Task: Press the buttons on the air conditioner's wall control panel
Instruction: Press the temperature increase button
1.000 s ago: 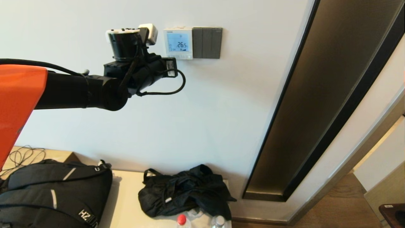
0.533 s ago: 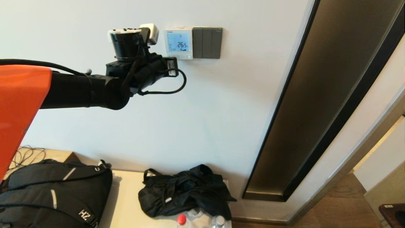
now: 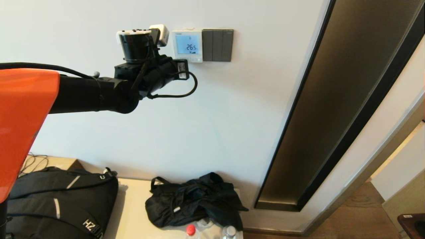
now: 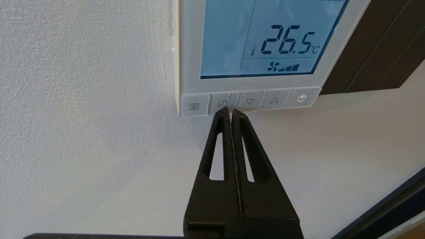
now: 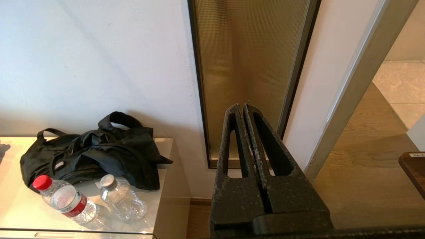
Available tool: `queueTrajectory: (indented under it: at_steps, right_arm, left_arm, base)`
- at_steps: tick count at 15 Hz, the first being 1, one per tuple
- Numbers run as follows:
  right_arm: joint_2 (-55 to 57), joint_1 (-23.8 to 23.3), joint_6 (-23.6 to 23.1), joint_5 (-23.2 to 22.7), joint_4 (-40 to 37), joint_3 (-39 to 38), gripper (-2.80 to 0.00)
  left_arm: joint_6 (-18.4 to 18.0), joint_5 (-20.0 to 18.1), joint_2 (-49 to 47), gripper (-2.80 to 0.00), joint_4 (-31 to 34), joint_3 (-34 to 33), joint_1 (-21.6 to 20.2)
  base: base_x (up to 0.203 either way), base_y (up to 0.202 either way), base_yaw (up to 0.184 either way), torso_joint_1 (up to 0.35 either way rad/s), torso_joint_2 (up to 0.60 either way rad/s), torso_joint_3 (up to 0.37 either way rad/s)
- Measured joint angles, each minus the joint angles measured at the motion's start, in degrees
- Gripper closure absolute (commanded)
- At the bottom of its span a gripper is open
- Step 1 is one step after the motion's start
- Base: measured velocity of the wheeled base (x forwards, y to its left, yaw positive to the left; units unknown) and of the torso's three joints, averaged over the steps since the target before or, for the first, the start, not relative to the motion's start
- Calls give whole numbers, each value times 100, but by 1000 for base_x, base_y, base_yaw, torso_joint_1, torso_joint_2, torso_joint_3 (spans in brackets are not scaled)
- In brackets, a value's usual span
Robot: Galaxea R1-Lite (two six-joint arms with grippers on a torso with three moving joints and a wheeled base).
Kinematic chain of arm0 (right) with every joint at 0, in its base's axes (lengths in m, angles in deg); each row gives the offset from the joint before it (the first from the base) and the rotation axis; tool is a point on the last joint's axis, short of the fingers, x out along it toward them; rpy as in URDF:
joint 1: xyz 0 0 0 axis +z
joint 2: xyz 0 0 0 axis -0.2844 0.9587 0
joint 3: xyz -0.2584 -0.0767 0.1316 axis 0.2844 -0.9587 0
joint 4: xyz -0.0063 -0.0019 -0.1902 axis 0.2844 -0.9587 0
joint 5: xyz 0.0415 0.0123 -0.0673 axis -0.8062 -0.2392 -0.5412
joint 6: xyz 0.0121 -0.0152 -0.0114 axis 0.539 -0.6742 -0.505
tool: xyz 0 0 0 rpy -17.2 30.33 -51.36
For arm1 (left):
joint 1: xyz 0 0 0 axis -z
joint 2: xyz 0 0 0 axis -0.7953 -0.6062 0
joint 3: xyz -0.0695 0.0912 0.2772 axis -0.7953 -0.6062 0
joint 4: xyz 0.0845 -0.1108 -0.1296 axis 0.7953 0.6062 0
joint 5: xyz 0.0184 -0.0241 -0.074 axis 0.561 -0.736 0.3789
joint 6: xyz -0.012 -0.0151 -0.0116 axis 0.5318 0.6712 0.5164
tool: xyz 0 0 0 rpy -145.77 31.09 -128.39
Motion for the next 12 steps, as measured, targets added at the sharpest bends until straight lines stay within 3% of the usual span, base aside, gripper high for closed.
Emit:
queueTrajectory:
  at_steps: [12]
  right_arm:
    - [0,0,4,0,0,0,0]
  left_arm:
    - [-4,36,180,0,-212,-424,-11]
  base:
    - [0,0,0,0,0,0]
